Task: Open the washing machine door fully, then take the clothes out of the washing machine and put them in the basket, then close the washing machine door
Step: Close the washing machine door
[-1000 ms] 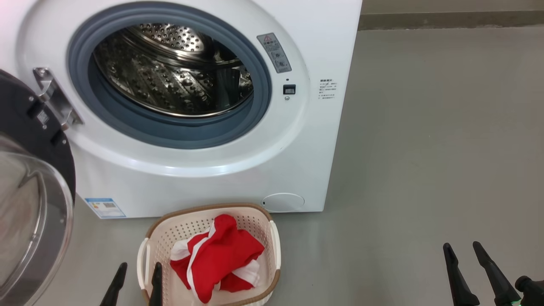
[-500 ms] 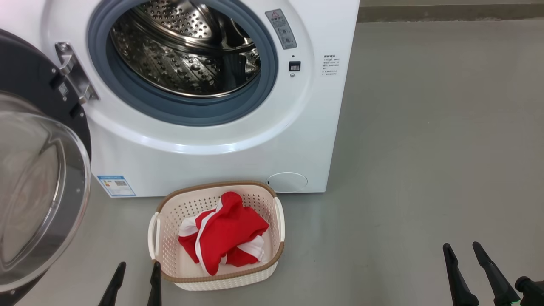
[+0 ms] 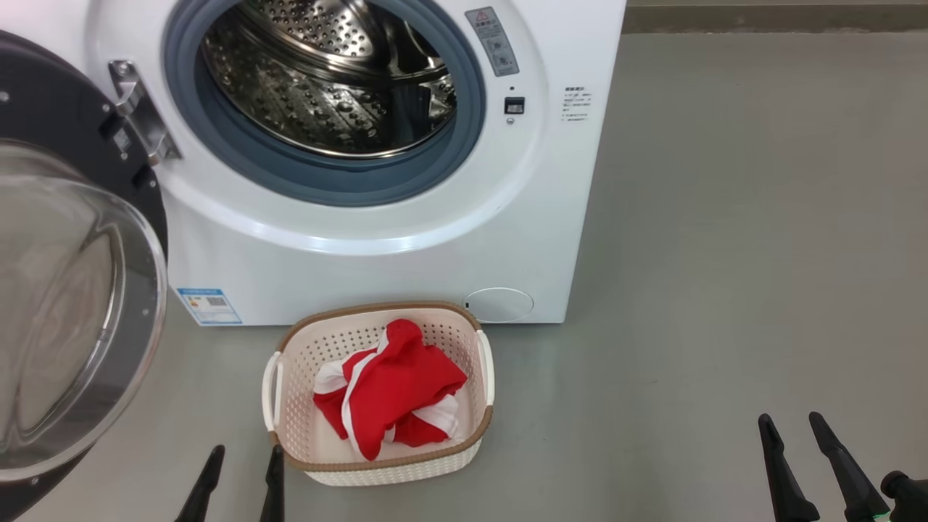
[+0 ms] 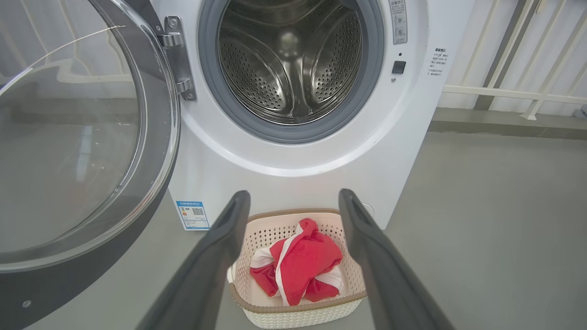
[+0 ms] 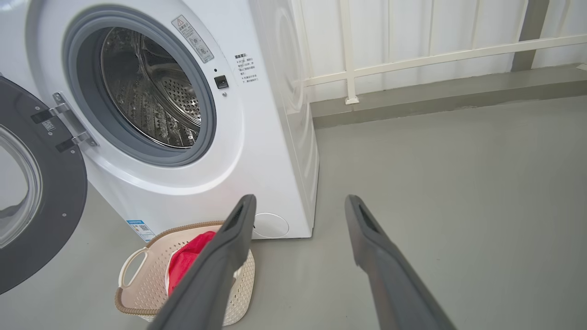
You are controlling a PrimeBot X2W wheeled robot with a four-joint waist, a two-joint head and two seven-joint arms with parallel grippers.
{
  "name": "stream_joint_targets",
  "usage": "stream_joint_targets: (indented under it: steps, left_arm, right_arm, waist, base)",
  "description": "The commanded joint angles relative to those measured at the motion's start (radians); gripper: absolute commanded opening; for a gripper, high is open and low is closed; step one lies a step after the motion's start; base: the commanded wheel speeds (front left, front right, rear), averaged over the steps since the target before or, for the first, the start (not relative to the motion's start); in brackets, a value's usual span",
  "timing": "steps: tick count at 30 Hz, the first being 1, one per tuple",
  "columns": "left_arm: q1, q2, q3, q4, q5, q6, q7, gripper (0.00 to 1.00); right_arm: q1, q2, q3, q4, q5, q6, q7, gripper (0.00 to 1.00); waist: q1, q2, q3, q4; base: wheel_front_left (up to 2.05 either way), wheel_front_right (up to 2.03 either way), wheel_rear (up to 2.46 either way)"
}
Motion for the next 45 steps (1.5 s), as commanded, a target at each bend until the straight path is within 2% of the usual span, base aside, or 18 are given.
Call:
stream_joint_targets:
  steps: [1, 6, 11, 23, 24, 27, 37, 45]
  left_arm:
    - [-0.041, 0.011, 0.026, -0.018, -0.014, 0.009, -0.005, 1.00]
    - [-0.050, 0.011, 0.005, -0.002, -0.035, 0.045, -0.005, 1.00]
    - [-0.050, 0.011, -0.024, 0.007, -0.058, 0.078, -0.005, 1.00]
    - [-0.025, 0.011, -0.051, 0.017, -0.099, 0.120, -0.005, 1.00]
    - [-0.025, 0.011, -0.051, 0.017, -0.099, 0.120, -0.005, 1.00]
    - [-0.020, 0.011, -0.053, 0.013, -0.105, 0.127, -0.005, 1.00]
    - [0.016, 0.011, -0.025, -0.062, -0.164, 0.184, -0.005, 1.00]
    - [0.042, 0.011, -0.018, -0.102, -0.196, 0.214, -0.005, 1.00]
  right_arm:
    - [-0.014, -0.019, 0.021, -0.024, -0.009, 0.006, -0.006, 1.00]
    - [-0.025, -0.025, 0.036, -0.022, -0.009, 0.006, -0.006, 1.00]
    - [-0.034, -0.039, 0.052, -0.018, -0.008, 0.006, -0.006, 1.00]
    - [-0.063, -0.066, 0.125, -0.006, -0.002, 0.006, -0.006, 1.00]
    - [-0.063, -0.066, 0.125, -0.006, -0.002, 0.006, -0.006, 1.00]
    - [-0.067, -0.069, 0.141, -0.001, 0.001, 0.006, -0.006, 1.00]
    - [-0.189, -0.106, 0.291, 0.036, 0.023, 0.006, -0.006, 1.00]
    - [-0.230, -0.116, 0.350, 0.059, 0.044, 0.006, -0.006, 1.00]
  waist:
    - [0.0000, 0.0000, 0.005, 0.016]
    - [0.0000, 0.0000, 0.014, 0.068]
    - [0.0000, 0.0000, 0.021, 0.150]
    - [0.0000, 0.0000, 0.007, 0.384]
    - [0.0000, 0.0000, 0.007, 0.384]
    - [0.0000, 0.0000, 0.001, 0.440]
    - [0.0000, 0.0000, 0.039, 0.482]
    - [0.0000, 0.0000, 0.044, 0.488]
  base:
    - [0.00, 0.00, 0.00]
    - [0.00, 0.00, 0.00]
    - [0.00, 0.00, 0.00]
    - [0.00, 0.00, 0.00]
    - [0.00, 0.00, 0.00]
    - [0.00, 0.00, 0.00]
    - [0.00, 0.00, 0.00]
    - [0.00, 0.00, 0.00]
